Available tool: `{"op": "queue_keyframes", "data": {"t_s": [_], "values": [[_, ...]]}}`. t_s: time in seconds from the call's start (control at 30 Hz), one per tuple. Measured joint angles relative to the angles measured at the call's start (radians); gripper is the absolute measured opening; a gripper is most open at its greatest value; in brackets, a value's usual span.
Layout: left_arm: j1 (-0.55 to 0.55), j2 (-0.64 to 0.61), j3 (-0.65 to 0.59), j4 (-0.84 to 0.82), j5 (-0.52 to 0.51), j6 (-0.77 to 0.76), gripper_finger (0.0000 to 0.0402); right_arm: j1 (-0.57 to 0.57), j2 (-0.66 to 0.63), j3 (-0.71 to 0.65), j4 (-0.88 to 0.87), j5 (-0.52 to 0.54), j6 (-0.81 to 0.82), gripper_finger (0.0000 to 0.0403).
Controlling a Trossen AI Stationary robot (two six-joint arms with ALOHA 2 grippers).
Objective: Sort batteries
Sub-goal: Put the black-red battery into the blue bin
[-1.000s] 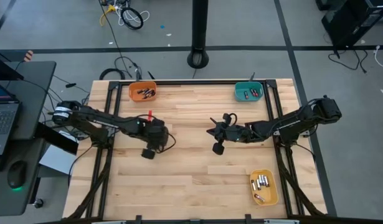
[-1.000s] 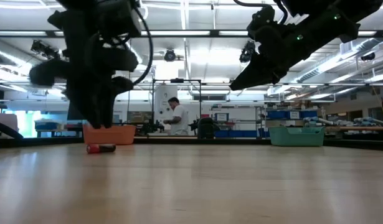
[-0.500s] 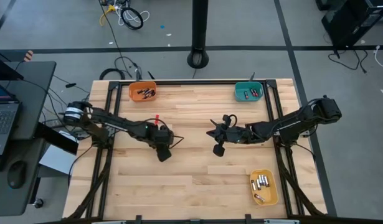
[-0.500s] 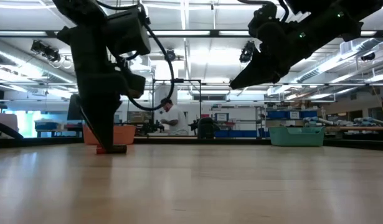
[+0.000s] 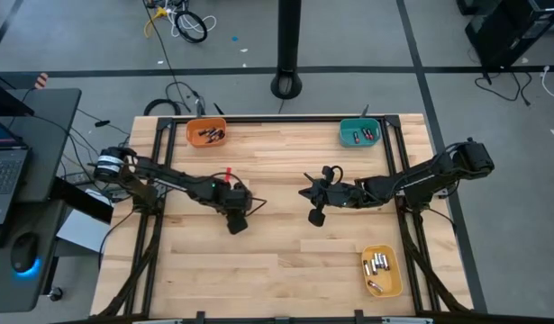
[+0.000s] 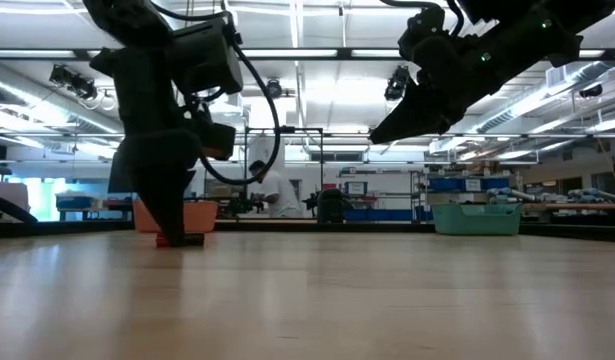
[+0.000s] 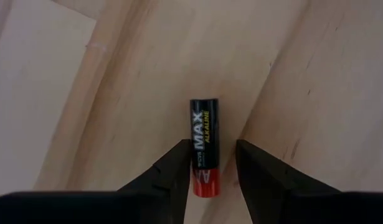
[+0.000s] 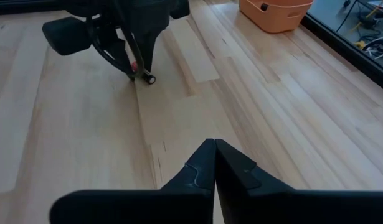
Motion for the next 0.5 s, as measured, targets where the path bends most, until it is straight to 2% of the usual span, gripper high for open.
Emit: {"op": "queue_keyframes", "data": {"t_s": [0.27, 0.5], "values": [[0.0, -0.006, -0.041, 0.023, -0.006, 0.012, 0.0113, 0.0, 0.0, 0.0, 0.001, 0.0, -0.002, 0.0021], [-0.012, -0.007, -0.044, 0.017, -0.013, 0.107, 0.0049, 0.0, 0.0, 0.0, 0.003, 0.0, -0.003, 0.0016]]}}
